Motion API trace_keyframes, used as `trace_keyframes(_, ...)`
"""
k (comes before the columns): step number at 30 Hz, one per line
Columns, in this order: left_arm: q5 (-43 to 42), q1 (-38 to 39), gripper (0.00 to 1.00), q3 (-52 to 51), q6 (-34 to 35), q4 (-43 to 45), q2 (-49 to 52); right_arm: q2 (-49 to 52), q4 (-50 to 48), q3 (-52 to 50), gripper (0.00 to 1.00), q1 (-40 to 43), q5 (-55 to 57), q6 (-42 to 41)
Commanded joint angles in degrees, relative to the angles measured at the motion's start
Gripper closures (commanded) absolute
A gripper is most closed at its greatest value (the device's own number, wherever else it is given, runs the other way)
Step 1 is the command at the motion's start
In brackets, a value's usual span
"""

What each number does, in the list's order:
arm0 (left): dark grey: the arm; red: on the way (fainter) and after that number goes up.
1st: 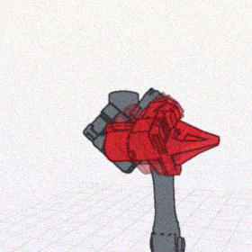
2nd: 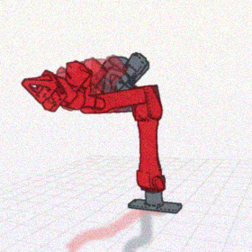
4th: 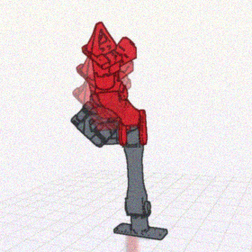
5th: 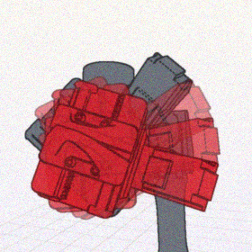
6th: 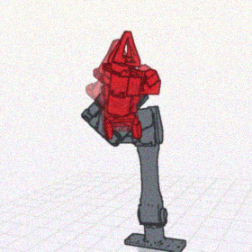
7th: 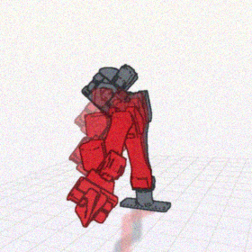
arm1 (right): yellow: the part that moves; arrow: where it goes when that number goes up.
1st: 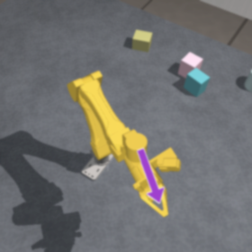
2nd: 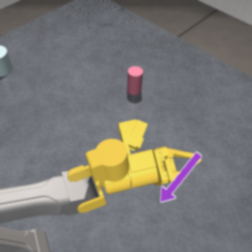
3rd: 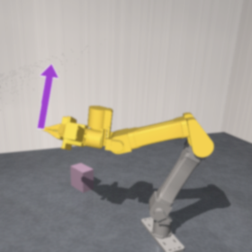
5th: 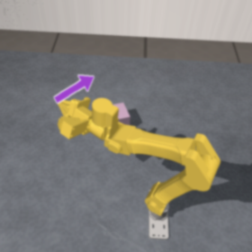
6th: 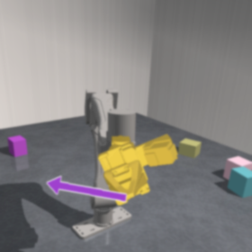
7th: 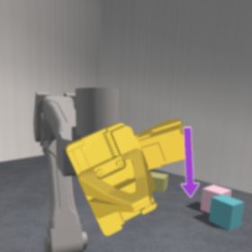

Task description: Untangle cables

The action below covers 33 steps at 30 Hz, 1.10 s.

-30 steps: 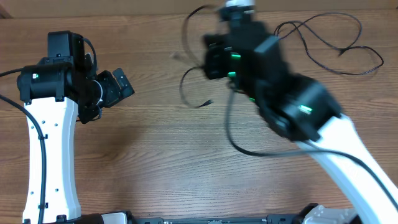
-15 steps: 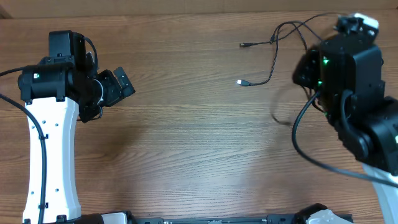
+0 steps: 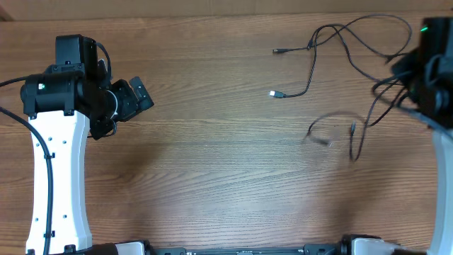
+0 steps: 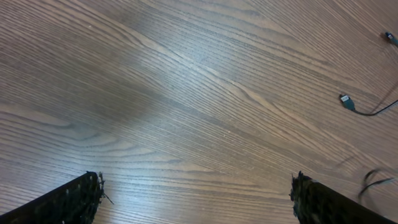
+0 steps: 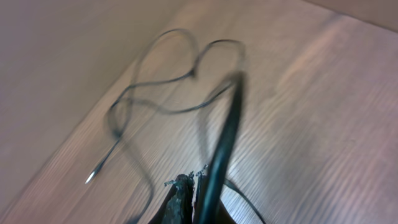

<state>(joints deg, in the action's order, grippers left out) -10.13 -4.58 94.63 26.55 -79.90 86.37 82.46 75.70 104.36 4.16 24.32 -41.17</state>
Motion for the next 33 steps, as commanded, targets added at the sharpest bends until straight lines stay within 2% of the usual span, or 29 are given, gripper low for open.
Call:
trace_keyframes(1,-0.4,0.1,0.0,0.3,-1.3,0.0,0.3,2.2,-0.8,0.6,0.96,5.9,0.7,-0.9)
trace_keyframes(7,-0.4,0.1,0.0,0.3,-1.3,-0.1,0.3,5.2,-0.6,0.5,0.96,12.6,0.6,-1.1)
trace_keyframes(11,-0.4,0.1,0.0,0.3,-1.3,0.1,0.3,6.3,0.3,-0.7,0.96,13.0,-0.2,-1.1)
trace_keyframes(14,-0.4,0.1,0.0,0.3,-1.2,0.3,0.2,7.1,0.7,-2.9,0.96,12.8,-5.2,-1.1)
trace_keyframes(22,-0.4,0.1,0.0,0.3,-1.3,0.3,0.3,8.2,-2.5,-14.0,0.96,12.8,-17.0,-1.0)
trace_keyframes(26,-0.5,0.1,0.0,0.3,-1.2,0.4,0.3,8.2,-7.2,-21.0,0.96,12.8,-22.6,-1.0)
trace_keyframes(33,-0.5,0.1,0.0,0.3,-1.2,0.3,0.3,8.2,-16.1,-32.2,0.96,12.8,-26.3,-1.0)
